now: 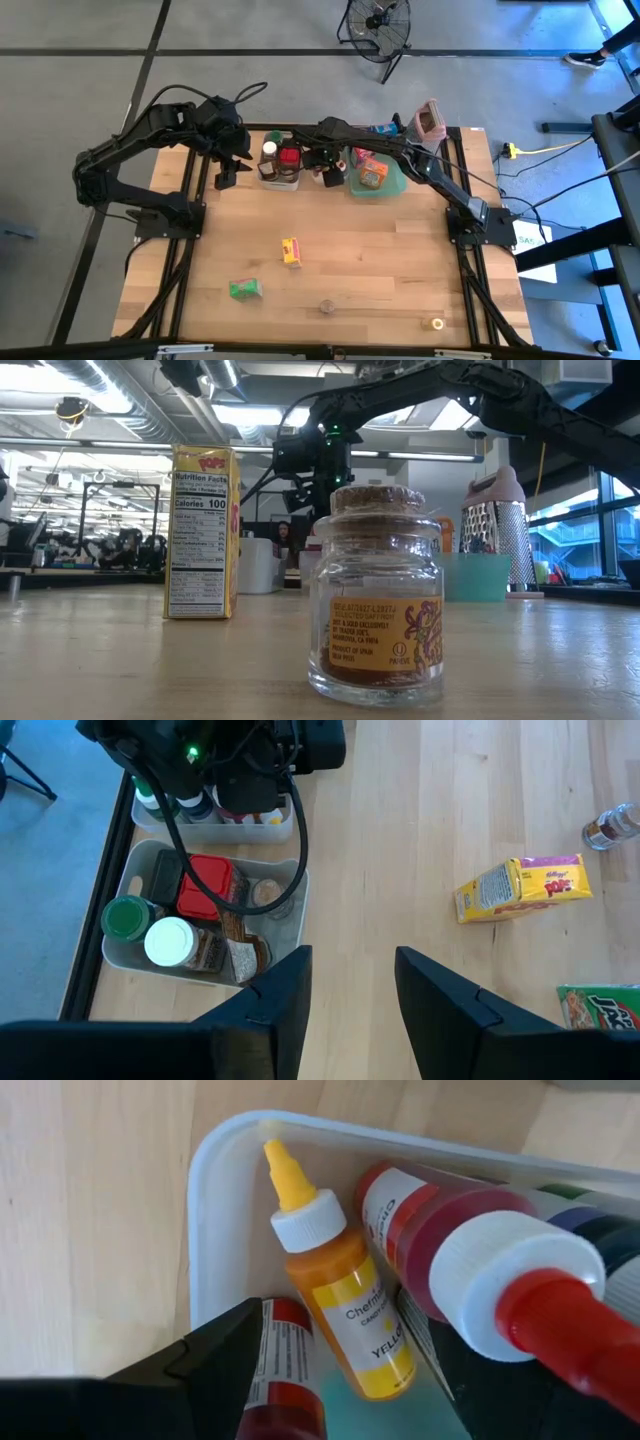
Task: Pick & Place Kitchen Items
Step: Adjust the yellow food coloring bottle in the transparent bin
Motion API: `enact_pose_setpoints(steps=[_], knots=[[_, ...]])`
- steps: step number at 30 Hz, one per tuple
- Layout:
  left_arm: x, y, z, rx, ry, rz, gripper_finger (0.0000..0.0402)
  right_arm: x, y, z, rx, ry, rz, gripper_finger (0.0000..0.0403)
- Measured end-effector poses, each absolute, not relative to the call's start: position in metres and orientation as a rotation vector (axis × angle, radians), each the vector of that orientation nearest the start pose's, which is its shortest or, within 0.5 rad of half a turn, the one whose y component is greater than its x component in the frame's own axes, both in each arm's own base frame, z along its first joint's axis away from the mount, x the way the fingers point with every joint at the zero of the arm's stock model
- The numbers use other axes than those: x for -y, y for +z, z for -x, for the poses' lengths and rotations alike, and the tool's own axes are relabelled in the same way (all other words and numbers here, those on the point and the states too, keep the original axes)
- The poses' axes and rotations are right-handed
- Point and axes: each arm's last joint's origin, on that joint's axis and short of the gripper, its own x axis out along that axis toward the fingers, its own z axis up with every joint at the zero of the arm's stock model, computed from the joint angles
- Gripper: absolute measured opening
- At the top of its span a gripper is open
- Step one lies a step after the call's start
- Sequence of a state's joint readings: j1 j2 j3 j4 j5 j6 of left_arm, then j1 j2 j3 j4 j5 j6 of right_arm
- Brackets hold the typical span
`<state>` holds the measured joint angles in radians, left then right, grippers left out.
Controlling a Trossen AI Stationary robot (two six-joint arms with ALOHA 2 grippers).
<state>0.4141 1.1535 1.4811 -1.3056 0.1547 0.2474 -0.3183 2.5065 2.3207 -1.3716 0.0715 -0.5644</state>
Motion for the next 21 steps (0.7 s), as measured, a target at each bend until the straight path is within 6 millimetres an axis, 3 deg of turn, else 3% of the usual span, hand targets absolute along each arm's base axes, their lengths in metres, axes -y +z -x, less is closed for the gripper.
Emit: enact_pose_setpoints(steps=[12,21], knots=[[-0.068,0.401,-0.166,-0.96,0.121,0.05,0.0141,0.151,0.179,-0.457,-1.632,0.107,0.238,0.0288],[-0.068,0.401,-0.166,-0.96,0.124,0.055,0.0141,0.151,0.193,-0.459,-1.572,0.079,0.229,0.0288]])
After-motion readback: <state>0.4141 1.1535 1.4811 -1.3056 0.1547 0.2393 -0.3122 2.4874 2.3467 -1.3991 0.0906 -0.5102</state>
